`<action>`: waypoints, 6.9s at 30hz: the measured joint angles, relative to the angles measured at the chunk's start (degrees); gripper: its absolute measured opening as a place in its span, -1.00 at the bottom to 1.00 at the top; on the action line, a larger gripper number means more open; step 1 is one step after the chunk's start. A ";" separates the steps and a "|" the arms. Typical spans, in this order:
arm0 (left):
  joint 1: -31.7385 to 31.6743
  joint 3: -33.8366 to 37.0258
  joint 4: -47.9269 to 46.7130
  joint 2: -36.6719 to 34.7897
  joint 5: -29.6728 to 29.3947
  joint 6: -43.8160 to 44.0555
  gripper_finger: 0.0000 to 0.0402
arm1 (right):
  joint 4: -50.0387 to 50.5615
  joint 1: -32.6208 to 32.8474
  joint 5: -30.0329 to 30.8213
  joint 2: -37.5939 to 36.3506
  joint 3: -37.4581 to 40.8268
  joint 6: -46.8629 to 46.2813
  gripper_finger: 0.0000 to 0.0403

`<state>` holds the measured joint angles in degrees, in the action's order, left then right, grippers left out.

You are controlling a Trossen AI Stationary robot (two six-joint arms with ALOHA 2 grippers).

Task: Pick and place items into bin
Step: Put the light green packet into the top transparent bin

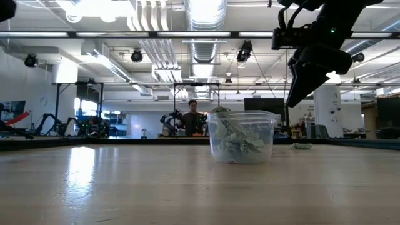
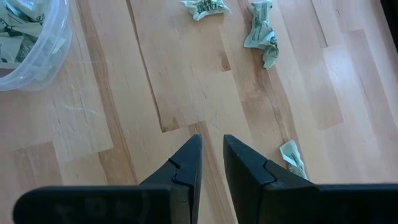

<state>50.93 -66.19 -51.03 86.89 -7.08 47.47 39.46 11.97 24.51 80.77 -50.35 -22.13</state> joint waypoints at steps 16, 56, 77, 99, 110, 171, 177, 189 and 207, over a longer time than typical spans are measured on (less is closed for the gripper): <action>-4.23 -0.14 -0.55 -3.67 -53.43 -33.02 -0.38 | 3.74 -3.60 3.17 0.00 4.09 -4.67 -0.72; -10.11 0.26 -0.43 -3.67 -59.55 -34.36 -0.38 | -11.95 -29.31 -9.98 0.00 13.89 4.35 0.00; -10.11 0.35 -0.32 -3.67 -59.55 -34.25 -0.38 | -14.85 -32.65 -12.69 5.67 13.77 5.11 0.00; -10.11 2.12 -0.39 -3.67 -59.55 -34.36 -0.38 | -14.53 -32.91 -15.60 3.57 14.19 9.52 -0.94; -10.11 2.12 -0.39 -3.67 -59.57 -34.38 -0.38 | -18.04 -29.12 -16.48 0.78 14.18 13.67 -0.96; -10.09 2.82 -0.43 -3.67 -59.57 -34.41 -0.38 | -29.03 -10.29 -41.51 18.05 -5.57 28.22 -0.96; -10.11 2.84 -0.47 -3.67 -59.55 -34.41 -0.38 | -29.32 -9.37 -41.03 16.21 -5.67 28.84 -0.96; -10.09 2.84 -0.43 -3.67 -59.55 -34.40 -0.38 | -29.27 -6.54 -41.22 15.23 -5.46 28.79 -0.96; -10.09 2.84 -0.43 -3.67 -59.55 -34.38 -0.38 | -29.97 -5.20 -43.06 15.34 -5.40 28.52 -0.76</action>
<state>40.84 -63.35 -51.46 83.22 -66.63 13.08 9.50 6.77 -18.55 96.12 -55.75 6.39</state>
